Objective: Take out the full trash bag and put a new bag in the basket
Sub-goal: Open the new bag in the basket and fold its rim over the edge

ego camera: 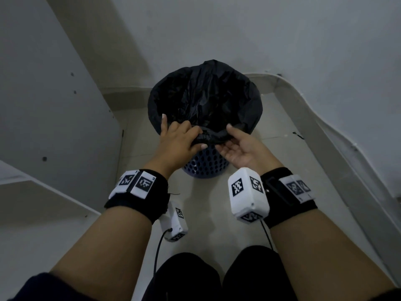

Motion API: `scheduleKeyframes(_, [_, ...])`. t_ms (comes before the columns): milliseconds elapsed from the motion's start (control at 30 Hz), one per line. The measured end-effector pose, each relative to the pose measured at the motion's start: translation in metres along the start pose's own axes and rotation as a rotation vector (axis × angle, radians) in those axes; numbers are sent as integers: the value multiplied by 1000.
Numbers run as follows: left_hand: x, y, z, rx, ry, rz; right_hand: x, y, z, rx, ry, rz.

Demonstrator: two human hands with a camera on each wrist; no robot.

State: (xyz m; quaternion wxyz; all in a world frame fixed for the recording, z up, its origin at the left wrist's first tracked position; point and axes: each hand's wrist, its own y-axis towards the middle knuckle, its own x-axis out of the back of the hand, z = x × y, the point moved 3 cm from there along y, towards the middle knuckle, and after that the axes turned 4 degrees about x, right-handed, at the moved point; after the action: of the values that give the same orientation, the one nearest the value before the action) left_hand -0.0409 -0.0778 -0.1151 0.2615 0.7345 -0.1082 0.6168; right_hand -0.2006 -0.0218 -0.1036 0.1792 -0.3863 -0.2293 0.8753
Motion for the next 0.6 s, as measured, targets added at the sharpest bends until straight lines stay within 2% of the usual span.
scheduleKeyframes(167, [3,-4,6,50,7,20,4,0,-10,34,-110,7])
scheduleKeyframes(267, [8,-2,16,80,46,15,8,-1,-19,29,-314,16])
scheduleKeyframes(367, [17,-1,26,74,101,38,11,-3,-23,-22,-542,72])
scheduleKeyframes(467, [21,-3,27,55,35,-16,23,-5,-21,-128,-687,120])
scheduleKeyframes(533, [21,-4,16,4,-52,-29,33,-5,-15,-155,-584,77])
scheduleKeyframes(600, [16,-2,-3,-54,-86,-11,38,-3,-3,-91,-361,48])
